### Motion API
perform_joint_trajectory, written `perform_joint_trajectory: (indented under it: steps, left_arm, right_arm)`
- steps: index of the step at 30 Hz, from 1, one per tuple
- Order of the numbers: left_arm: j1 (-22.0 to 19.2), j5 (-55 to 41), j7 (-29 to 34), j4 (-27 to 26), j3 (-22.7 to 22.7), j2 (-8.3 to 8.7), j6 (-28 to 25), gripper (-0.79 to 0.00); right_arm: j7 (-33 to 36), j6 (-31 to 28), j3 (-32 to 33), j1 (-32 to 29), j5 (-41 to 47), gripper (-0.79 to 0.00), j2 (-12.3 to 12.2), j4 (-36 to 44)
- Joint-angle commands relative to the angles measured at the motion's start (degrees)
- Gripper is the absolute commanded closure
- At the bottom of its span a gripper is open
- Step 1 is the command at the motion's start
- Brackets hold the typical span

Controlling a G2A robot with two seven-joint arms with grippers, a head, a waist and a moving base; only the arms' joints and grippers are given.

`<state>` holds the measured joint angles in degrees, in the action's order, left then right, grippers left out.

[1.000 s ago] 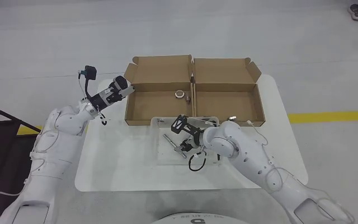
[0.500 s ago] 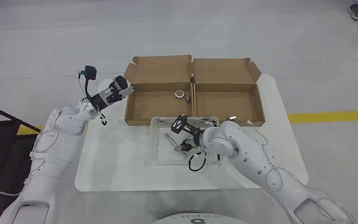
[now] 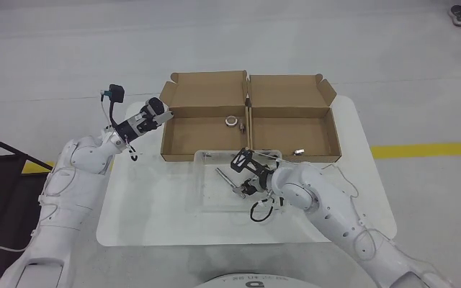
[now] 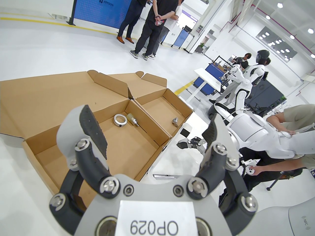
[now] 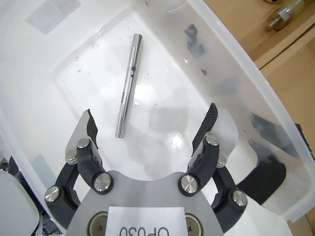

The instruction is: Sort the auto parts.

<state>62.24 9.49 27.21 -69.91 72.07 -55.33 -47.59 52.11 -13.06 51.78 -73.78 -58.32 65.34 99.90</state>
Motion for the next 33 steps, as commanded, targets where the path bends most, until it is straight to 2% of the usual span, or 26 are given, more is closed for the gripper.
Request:
perform_joint_trajectory:
  steps: [1, 3, 8, 12, 17, 21, 27, 33]
  left_arm:
    - [0.00, 0.00, 0.00, 0.00, 0.00, 0.00, 0.00, -0.785]
    - [0.00, 0.00, 0.00, 0.00, 0.00, 0.00, 0.00, -0.785]
    - [0.00, 0.00, 0.00, 0.00, 0.00, 0.00, 0.00, -0.785]
    - [0.00, 0.00, 0.00, 0.00, 0.00, 0.00, 0.00, -0.785]
    - [0.00, 0.00, 0.00, 0.00, 0.00, 0.00, 0.00, -0.785]
    - [0.00, 0.00, 0.00, 0.00, 0.00, 0.00, 0.00, -0.785]
    - [0.00, 0.00, 0.00, 0.00, 0.00, 0.00, 0.00, -0.785]
    - [0.00, 0.00, 0.00, 0.00, 0.00, 0.00, 0.00, -0.785]
  right_arm:
    - [0.44, -0.57, 0.65, -0.69, -0.56, -0.634, -0.29, 1.50]
    - [1.16, -1.61, 1.21, -1.02, -0.53, -0.570, -0.52, 2.81]
    - [3.77, -3.92, 1.93, -0.60, 1.19, -0.610, -0.78, 5.15]
    - [7.07, -7.12, 1.92, 1.52, 5.30, -0.566, -0.75, 5.13]
    - [10.69, -9.73, 1.39, 4.81, 11.20, -0.582, -0.51, 3.76]
    - [13.09, -7.94, -0.14, 7.44, 13.47, -0.545, -0.03, 2.73]
    - [15.98, -4.08, -4.20, 12.34, 16.29, -0.385, 1.36, -1.45]
    - [16.40, -1.99, -8.70, 17.77, 19.37, -0.391, 3.32, -7.83]
